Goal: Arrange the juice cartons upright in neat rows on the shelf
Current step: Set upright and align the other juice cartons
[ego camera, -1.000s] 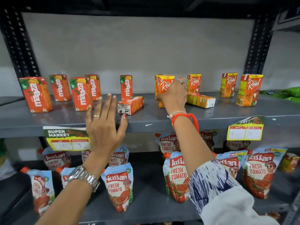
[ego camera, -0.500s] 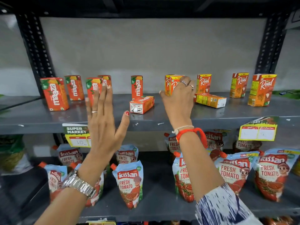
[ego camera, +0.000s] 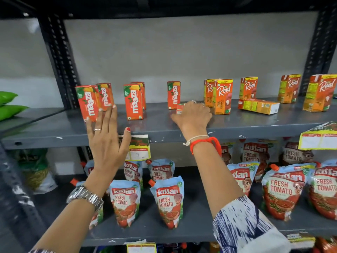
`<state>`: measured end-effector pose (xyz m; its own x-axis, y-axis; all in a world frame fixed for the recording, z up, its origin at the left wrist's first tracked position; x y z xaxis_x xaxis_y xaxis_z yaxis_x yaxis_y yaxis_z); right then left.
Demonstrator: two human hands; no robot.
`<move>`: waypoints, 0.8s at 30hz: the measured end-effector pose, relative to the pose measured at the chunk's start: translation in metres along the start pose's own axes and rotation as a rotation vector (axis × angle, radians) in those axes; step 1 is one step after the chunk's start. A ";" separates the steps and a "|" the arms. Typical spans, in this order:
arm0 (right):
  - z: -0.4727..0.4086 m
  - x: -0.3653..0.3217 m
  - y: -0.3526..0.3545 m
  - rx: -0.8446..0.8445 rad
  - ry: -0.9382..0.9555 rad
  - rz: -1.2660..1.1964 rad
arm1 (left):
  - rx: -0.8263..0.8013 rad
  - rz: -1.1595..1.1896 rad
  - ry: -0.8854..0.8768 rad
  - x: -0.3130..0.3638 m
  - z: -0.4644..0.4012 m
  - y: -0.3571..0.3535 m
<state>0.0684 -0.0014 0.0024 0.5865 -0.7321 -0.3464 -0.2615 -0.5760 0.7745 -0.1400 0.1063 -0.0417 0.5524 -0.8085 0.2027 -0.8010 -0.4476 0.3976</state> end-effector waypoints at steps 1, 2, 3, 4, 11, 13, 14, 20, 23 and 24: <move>0.000 0.001 0.002 0.012 0.001 -0.039 | 0.016 0.013 -0.002 0.001 0.000 0.000; 0.001 0.001 0.004 0.027 0.006 -0.072 | 0.031 0.026 -0.004 0.001 -0.001 0.000; 0.003 0.001 0.006 0.046 0.010 -0.095 | 0.043 0.038 -0.007 0.001 0.000 0.000; 0.006 0.001 0.008 0.071 0.012 -0.117 | 0.050 0.047 -0.014 0.001 0.000 0.001; 0.033 0.002 0.016 0.285 0.001 -0.268 | 0.064 0.090 -0.042 -0.003 0.004 -0.001; 0.041 0.002 0.020 0.357 -0.029 -0.361 | 0.064 0.098 -0.046 -0.004 0.003 -0.001; 0.046 0.003 0.023 0.392 -0.044 -0.426 | 0.062 0.098 -0.049 -0.004 0.003 -0.002; 0.069 0.001 0.037 0.563 -0.053 -0.663 | 0.057 0.087 -0.054 -0.004 0.002 -0.002; 0.077 0.000 0.042 0.610 -0.027 -0.703 | 0.061 0.087 -0.055 -0.004 0.002 -0.002; 0.079 0.000 0.043 0.615 -0.013 -0.715 | 0.065 0.085 -0.055 -0.005 0.002 -0.002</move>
<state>-0.0036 -0.0545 -0.0060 0.7567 -0.1326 -0.6402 -0.2036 -0.9783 -0.0380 -0.1414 0.1100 -0.0454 0.4696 -0.8636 0.1835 -0.8589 -0.3987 0.3213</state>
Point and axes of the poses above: each hand's wrist, its own z-axis away from the middle knuckle, its own y-axis out of the back of the hand, x = y × z, the point moved 7 cm from there along -z, towards the middle knuckle, and after that the axes turned 11 degrees about z, right-handed, at the moved point
